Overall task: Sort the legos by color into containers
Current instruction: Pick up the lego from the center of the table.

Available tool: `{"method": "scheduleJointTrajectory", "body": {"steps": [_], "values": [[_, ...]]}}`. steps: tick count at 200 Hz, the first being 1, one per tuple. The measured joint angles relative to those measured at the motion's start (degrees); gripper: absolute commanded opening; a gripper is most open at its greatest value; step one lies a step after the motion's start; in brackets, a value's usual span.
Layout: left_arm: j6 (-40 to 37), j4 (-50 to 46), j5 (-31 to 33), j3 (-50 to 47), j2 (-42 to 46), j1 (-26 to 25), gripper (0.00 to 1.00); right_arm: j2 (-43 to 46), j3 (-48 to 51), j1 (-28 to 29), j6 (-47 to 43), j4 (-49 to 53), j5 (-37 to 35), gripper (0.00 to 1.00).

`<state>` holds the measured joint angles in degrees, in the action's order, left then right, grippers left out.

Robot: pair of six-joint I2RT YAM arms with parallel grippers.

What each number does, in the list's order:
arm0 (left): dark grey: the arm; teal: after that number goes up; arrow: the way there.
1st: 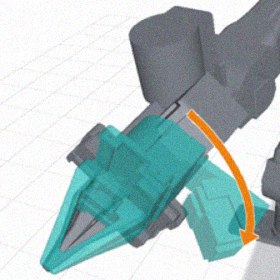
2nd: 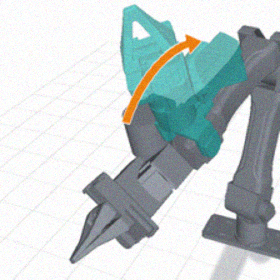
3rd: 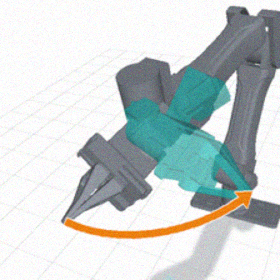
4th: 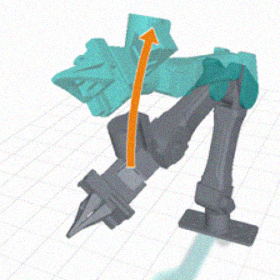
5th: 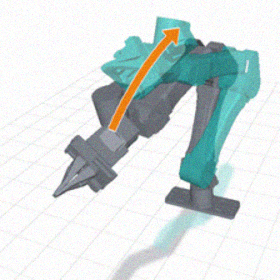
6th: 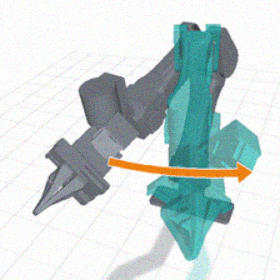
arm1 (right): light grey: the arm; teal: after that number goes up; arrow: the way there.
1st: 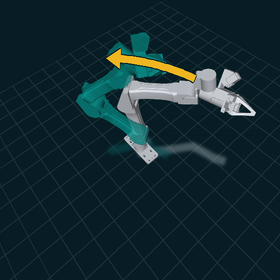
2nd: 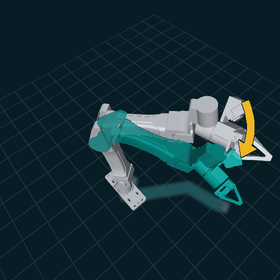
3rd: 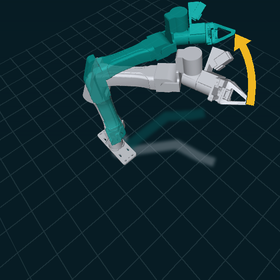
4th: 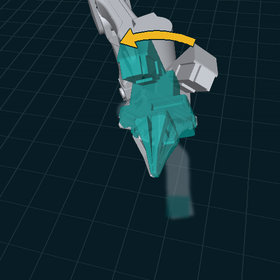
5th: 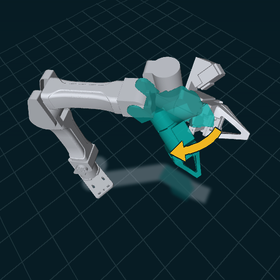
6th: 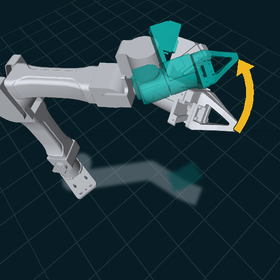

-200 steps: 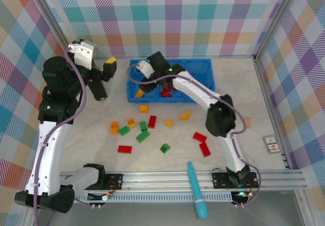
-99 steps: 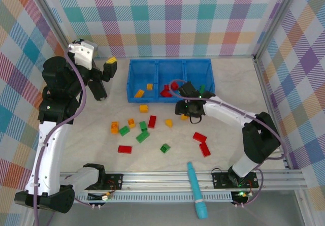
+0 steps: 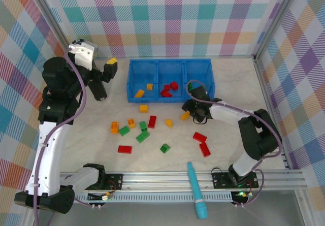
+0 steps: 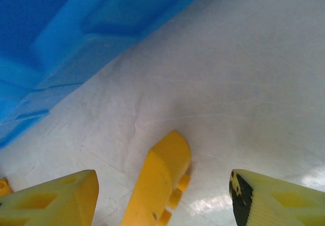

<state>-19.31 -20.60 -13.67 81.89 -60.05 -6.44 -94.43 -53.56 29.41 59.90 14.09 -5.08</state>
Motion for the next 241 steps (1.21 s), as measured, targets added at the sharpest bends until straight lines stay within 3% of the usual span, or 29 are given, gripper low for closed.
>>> {"method": "scheduleJointTrajectory", "body": {"steps": [58, 100, 174, 202, 241], "values": [[0.00, -0.02, 0.00, 0.00, -0.22, 0.00, 1.00, -5.09, -1.88, -0.15, -0.48, -1.27, 3.17, 0.63], [0.00, 0.00, -0.46, 0.00, -0.22, 0.00, 1.00, -5.95, -2.73, -0.09, -1.31, 0.59, 2.67, 0.52], [0.00, -0.02, -0.44, 0.00, -0.22, 0.00, 1.00, -7.26, -5.18, 1.25, -5.38, 5.86, -0.24, 0.25], [0.00, 0.02, 0.39, 0.00, -0.31, 0.00, 1.00, -6.78, -6.54, 2.19, -9.03, 10.36, -0.94, 0.21], [1.81, 6.88, 6.97, -3.56, 0.44, 0.00, 1.00, -3.63, -20.11, 2.67, -19.82, 21.27, -3.52, 0.21]]}}
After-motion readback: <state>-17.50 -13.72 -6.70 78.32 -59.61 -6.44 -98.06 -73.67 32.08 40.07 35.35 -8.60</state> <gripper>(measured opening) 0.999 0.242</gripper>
